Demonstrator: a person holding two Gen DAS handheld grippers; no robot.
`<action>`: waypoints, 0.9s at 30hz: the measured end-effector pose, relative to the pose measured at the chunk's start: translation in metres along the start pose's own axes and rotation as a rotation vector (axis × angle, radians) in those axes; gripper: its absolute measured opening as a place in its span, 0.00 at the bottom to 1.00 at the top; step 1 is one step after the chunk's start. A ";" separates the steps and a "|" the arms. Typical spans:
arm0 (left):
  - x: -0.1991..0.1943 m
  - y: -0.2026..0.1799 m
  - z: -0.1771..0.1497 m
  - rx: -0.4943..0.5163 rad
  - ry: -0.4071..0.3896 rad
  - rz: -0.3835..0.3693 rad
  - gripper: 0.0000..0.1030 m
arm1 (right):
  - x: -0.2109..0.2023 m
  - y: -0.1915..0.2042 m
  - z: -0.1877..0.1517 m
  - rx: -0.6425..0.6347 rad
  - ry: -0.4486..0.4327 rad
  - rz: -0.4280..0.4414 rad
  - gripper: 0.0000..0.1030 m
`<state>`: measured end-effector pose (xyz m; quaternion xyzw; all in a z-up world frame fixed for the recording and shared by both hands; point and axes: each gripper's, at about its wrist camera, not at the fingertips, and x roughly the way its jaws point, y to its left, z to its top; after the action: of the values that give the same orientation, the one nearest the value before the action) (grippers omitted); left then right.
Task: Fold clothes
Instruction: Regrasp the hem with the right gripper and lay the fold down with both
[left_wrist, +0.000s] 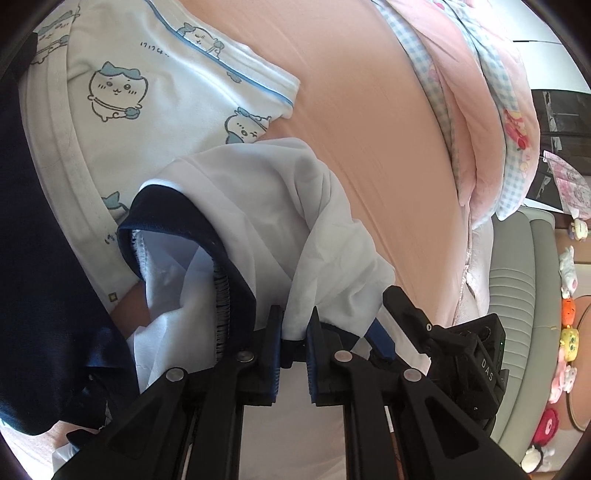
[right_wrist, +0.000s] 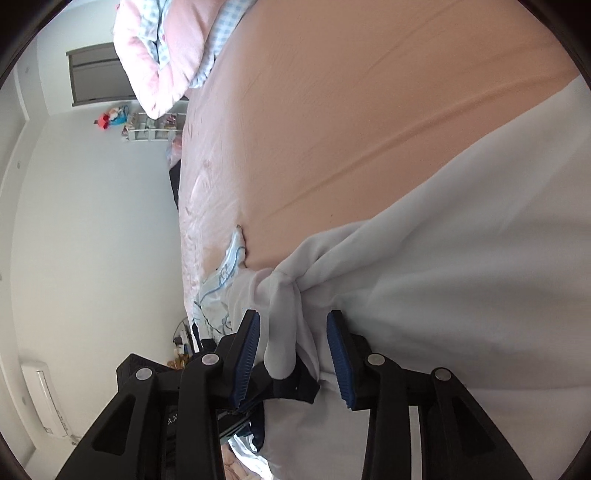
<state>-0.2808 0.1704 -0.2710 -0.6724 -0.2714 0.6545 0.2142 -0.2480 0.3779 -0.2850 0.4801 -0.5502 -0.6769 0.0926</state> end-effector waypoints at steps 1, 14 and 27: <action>-0.001 0.001 0.001 -0.004 0.004 -0.006 0.09 | -0.001 0.002 -0.002 -0.002 0.002 0.017 0.36; 0.001 -0.002 0.022 -0.070 0.069 -0.156 0.09 | 0.022 -0.024 0.012 0.126 0.068 0.128 0.36; -0.011 -0.001 0.032 -0.077 0.082 -0.188 0.09 | 0.037 -0.040 0.009 0.277 0.093 0.280 0.36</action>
<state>-0.3125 0.1620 -0.2641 -0.6778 -0.3495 0.5925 0.2596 -0.2579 0.3749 -0.3396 0.4379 -0.6944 -0.5525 0.1442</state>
